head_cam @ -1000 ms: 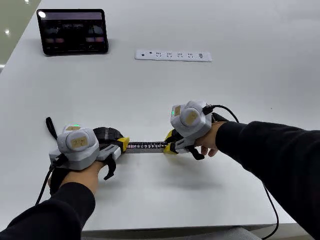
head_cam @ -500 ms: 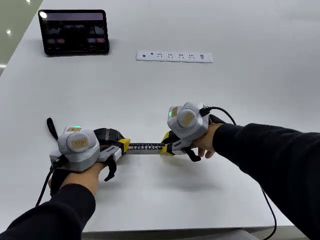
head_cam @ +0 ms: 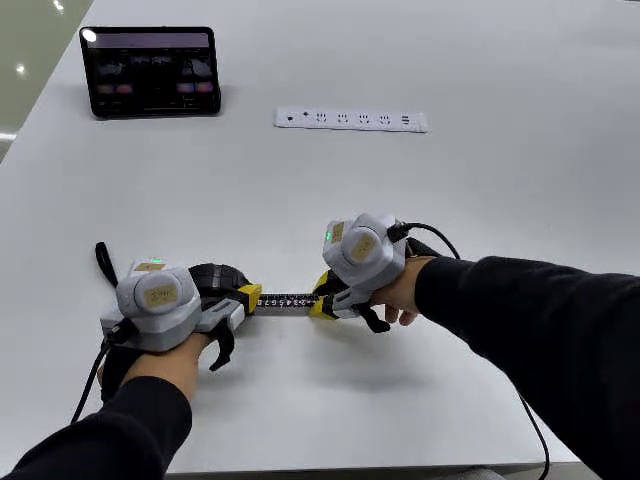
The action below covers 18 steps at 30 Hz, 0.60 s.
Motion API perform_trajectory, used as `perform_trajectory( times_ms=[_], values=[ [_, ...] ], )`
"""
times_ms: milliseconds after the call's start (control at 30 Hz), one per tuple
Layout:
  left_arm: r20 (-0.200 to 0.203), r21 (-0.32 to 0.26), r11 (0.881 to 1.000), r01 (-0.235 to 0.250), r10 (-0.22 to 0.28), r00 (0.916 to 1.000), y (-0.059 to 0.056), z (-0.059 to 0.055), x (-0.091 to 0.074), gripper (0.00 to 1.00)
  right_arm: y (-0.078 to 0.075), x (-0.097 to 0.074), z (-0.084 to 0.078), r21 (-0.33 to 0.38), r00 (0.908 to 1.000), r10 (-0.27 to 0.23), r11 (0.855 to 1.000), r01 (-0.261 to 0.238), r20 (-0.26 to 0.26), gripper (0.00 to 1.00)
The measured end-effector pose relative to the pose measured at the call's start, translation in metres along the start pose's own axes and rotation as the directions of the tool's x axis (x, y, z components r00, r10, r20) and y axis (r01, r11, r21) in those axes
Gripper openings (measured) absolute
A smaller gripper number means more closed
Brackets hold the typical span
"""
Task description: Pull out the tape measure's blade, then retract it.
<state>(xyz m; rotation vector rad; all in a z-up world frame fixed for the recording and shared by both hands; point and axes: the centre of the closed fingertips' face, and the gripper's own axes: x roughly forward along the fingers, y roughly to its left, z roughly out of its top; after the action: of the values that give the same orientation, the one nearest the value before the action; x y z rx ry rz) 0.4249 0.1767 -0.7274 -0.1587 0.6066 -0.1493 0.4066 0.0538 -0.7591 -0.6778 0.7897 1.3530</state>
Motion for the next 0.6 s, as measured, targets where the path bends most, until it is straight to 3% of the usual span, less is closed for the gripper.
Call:
perform_trajectory(
  times_ms=[600],
  values=[
    [-0.001,-0.006,1.000,-0.001,0.001,1.0000,0.000,-0.001,0.000,0.61,0.001,0.011,0.015,0.002,0.9985,0.015,1.000,-0.015,0.053,0.11]
  ],
)
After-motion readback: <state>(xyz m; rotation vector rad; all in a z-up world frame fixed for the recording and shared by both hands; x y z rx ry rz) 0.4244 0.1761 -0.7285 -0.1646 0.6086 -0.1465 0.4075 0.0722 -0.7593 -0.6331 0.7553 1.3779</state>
